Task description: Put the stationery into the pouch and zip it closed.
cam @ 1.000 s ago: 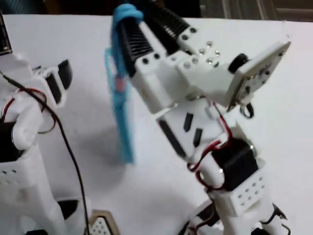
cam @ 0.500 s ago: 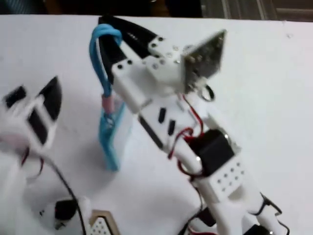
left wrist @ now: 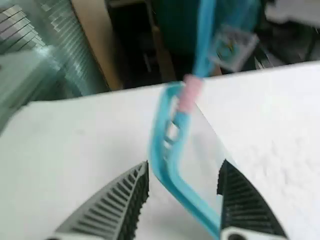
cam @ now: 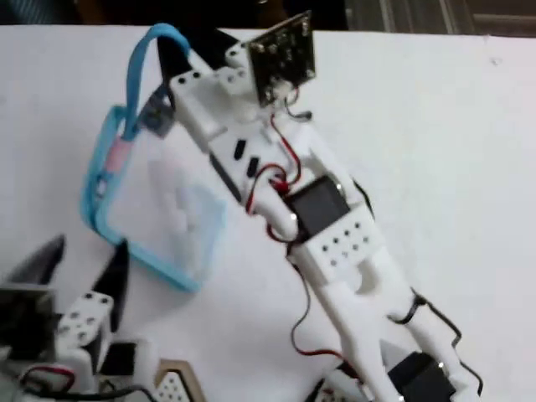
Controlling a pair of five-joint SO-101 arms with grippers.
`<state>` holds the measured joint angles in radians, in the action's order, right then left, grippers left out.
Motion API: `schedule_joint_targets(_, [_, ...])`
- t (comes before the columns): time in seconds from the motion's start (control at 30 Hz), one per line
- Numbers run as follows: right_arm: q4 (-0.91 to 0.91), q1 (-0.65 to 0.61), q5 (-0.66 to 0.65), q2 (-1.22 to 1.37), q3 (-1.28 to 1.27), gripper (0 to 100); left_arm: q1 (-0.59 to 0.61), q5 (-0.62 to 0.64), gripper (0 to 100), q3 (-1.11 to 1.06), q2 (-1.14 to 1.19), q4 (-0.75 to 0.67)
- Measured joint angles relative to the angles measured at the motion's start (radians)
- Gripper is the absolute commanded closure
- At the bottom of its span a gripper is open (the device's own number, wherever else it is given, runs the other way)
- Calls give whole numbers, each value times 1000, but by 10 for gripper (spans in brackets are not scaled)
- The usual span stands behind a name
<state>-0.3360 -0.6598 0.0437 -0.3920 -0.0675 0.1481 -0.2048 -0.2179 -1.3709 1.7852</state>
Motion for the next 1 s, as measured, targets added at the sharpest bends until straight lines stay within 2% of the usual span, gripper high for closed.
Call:
schedule_joint_targets(0.13, [2,32,0,5,28,981,-3,0,736,-153,-69,-25])
schedule_joint_targets(0.3, [0,81,0,3,66,981,132,92,736,-193,-126,-109])
schedule_joint_targets(0.43, [-38,89,0,3,66,981,158,147,736,-209,-137,-144])
schedule_joint_targets(0.57, [-41,91,0,3,66,981,98,157,736,-216,-138,-166])
schedule_joint_targets(0.8, [-41,91,0,6,68,981,-55,157,737,-141,-140,-72])
schedule_joint_targets(1.0, [-44,91,0,6,68,981,-109,120,736,-269,-143,-71])
